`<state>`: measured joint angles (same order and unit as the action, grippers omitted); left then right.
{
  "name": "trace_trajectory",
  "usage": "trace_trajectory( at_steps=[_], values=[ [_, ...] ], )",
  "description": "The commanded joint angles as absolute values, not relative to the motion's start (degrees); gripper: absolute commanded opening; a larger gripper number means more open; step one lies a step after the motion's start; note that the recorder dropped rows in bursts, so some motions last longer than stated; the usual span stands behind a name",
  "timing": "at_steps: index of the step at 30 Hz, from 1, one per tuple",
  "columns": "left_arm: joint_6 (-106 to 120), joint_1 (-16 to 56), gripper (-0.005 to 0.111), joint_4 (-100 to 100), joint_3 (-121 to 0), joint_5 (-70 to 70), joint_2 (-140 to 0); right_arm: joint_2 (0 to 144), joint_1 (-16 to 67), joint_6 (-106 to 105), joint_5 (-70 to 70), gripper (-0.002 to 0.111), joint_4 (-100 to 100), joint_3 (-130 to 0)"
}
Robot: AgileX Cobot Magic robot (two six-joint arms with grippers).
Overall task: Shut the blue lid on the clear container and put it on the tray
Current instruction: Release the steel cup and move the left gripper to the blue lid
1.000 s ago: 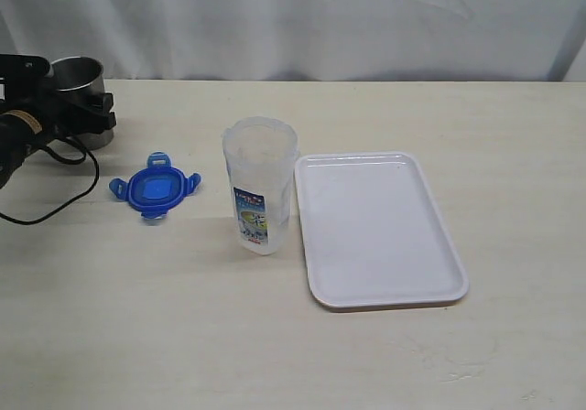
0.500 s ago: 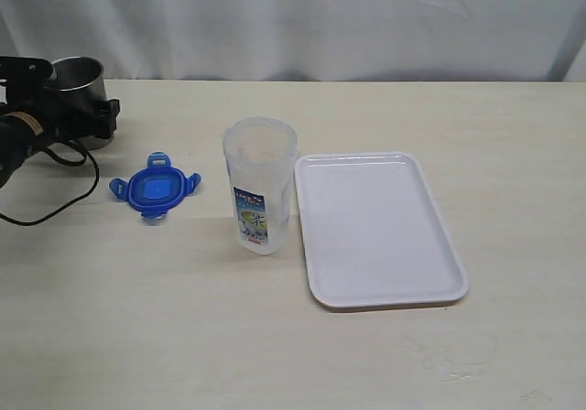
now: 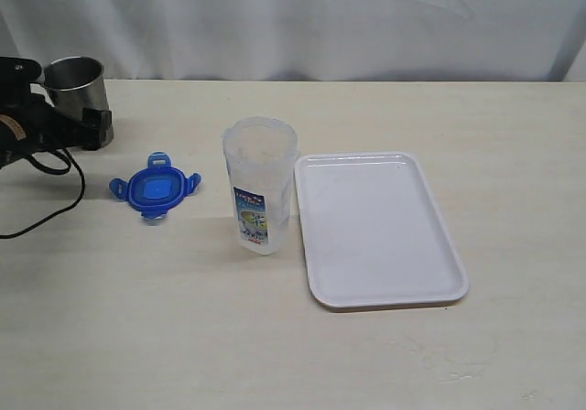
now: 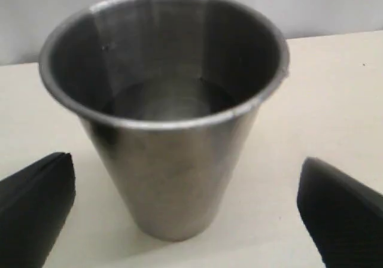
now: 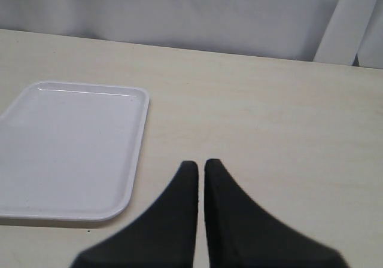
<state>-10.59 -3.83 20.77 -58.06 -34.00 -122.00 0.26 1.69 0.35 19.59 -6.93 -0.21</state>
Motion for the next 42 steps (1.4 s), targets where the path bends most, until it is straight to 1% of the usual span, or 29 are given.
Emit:
trace_trajectory(
  at_steps=[1, 5, 8, 12, 16, 20, 22, 24, 26, 28, 30, 35, 39, 42],
  values=[
    [-11.6, -3.6, 0.105, 20.1, -53.4, -35.7, -118.8, 0.0, 1.5, 0.4, 19.6, 0.005, -6.6, 0.0],
    [-12.3, -3.6, 0.105, 20.1, -50.1, -32.7, -116.7, 0.0, 1.5, 0.4, 19.6, 0.005, -6.6, 0.0],
    [-13.0, -3.6, 0.105, 20.1, -48.7, -26.8, -114.7, 0.0, 1.5, 0.4, 19.6, 0.005, -6.6, 0.0],
    [-19.0, -2.9, 0.105, 20.4, -48.7, -14.5, -111.3, 0.0, 1.5, 0.4, 19.6, 0.005, -6.6, 0.0],
    [-23.8, 0.2, 0.105, 20.3, -48.7, -3.2, -108.3, 0.0, 1.5, 0.4, 19.6, 0.005, -6.6, 0.0],
    [-24.2, 5.1, 0.104, 20.3, -48.7, 2.4, -106.1, 0.0, 1.5, 0.4, 19.6, 0.005, -6.6, 0.0],
    [-24.3, 7.1, 0.098, 20.2, -48.8, 3.9, -105.5, 0.0, 1.5, 0.4, 19.6, 0.005, -6.6, 0.0],
    [-24.3, 8.7, 0.085, 19.9, -48.8, 5.0, -105.2, 0.0, 1.5, 0.4, 19.6, 0.005, -6.6, 0.0],
    [-24.0, 9.9, 0.068, 19.9, -48.8, 5.8, -105.2, 0.0, 1.5, 0.4, 19.6, 0.005, -6.6, 0.0],
    [-23.9, 10.3, 0.055, 19.9, -48.8, 6.4, -105.2, 0.0, 1.5, 0.4, 19.6, 0.005, -6.6, 0.0],
    [-23.9, 10.5, 0.049, 19.1, -48.8, 7.1, -105.2, 0.0, 1.5, 0.4, 19.6, 0.005, -6.6, 0.0],
    [-24.0, 9.9, 0.049, 16.6, -49.4, 9.0, -105.2, 0.0, 1.5, 0.4, 19.6, 0.005, -6.6, 0.0],
    [-23.0, 10.0, 0.049, 14.3, -54.0, 16.7, -105.2, 0.0, 1.5, 0.4, 19.6, 0.005, -6.6, 0.0],
    [-12.8, 10.0, 0.049, 5.1, -58.6, 23.2, -105.3, 0.0, 1.5, 0.4, 19.6, 0.005, -6.6, 0.0]
  ],
)
